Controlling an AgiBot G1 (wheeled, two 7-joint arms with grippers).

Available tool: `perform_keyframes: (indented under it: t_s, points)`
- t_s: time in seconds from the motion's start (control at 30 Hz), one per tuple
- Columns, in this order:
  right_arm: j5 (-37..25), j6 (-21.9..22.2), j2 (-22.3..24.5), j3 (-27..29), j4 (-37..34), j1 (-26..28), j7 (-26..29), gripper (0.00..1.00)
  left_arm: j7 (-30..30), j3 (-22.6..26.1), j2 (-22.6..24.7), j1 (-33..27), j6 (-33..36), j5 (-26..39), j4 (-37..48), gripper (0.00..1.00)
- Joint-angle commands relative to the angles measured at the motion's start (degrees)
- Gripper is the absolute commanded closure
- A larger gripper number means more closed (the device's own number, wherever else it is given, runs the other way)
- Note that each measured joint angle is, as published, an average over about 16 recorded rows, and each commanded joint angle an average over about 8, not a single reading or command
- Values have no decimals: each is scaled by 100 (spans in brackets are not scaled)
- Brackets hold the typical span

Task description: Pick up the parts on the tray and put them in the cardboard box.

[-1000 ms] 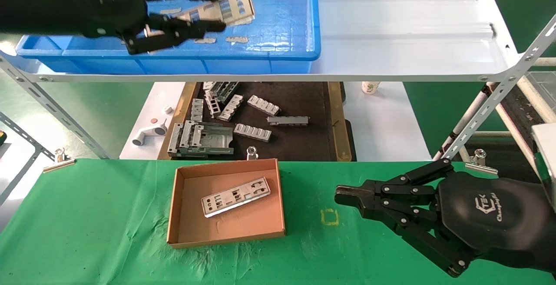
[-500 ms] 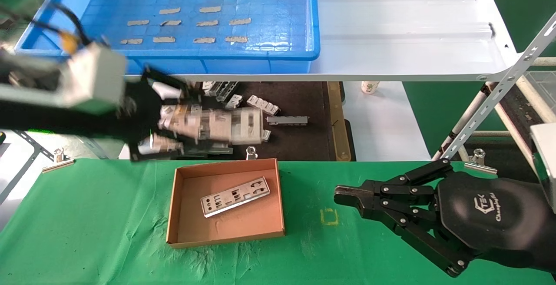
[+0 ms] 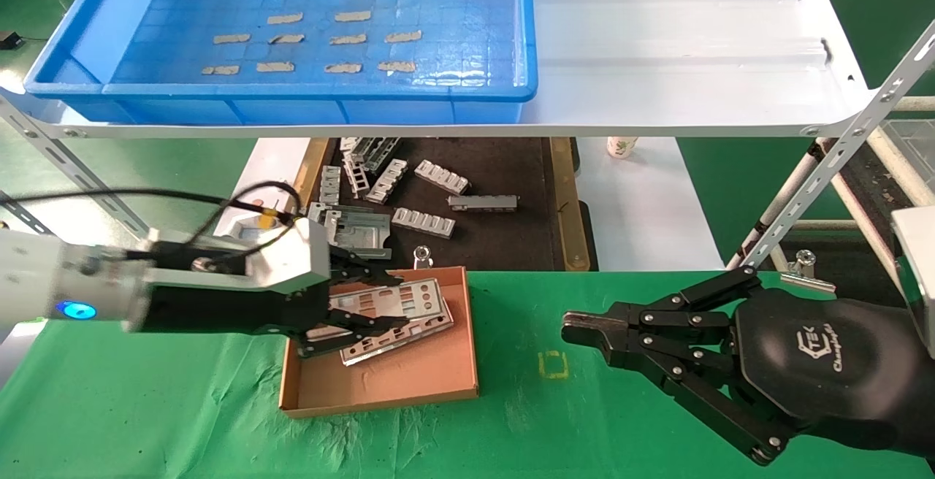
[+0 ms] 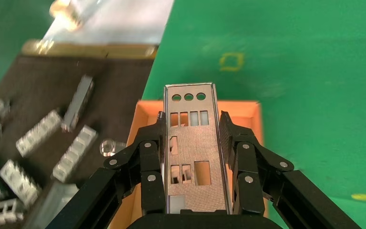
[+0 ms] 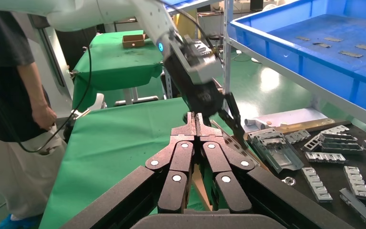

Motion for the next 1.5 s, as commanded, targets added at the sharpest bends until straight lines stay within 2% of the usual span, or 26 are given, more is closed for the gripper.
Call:
perform_keyframes:
  t_s: [0.03,0.3,0.6,1.03,1.1,1.17,1.4,1.5]
  points:
    - [0,0,0,0,0,0,0,100,-171,49,40,192,-333,127,-85,100]
    - [0,0,0,0,0,0,0,100,-461,291,358,628,-942,527,47,100]
    - [0,0,0,0,0,0,0,100,-424,341,654,808,-1381,683,442,100]
    - [0,0,0,0,0,0,0,100,-125,309,1050,716,-1411,602,1243,100]
    - [0,0,0,0,0,0,0,100,-69,304,1088,701,-1379,581,1338,97]
    - [0,0,0,0,0,0,0,100,-22,300,1123,687,-1349,560,1423,89]
    - [0,0,0,0,0,0,0,100,103,281,1220,640,-1251,490,1651,32]
    - [0,0,0,0,0,0,0,100,134,277,1246,621,-1224,474,1728,15]
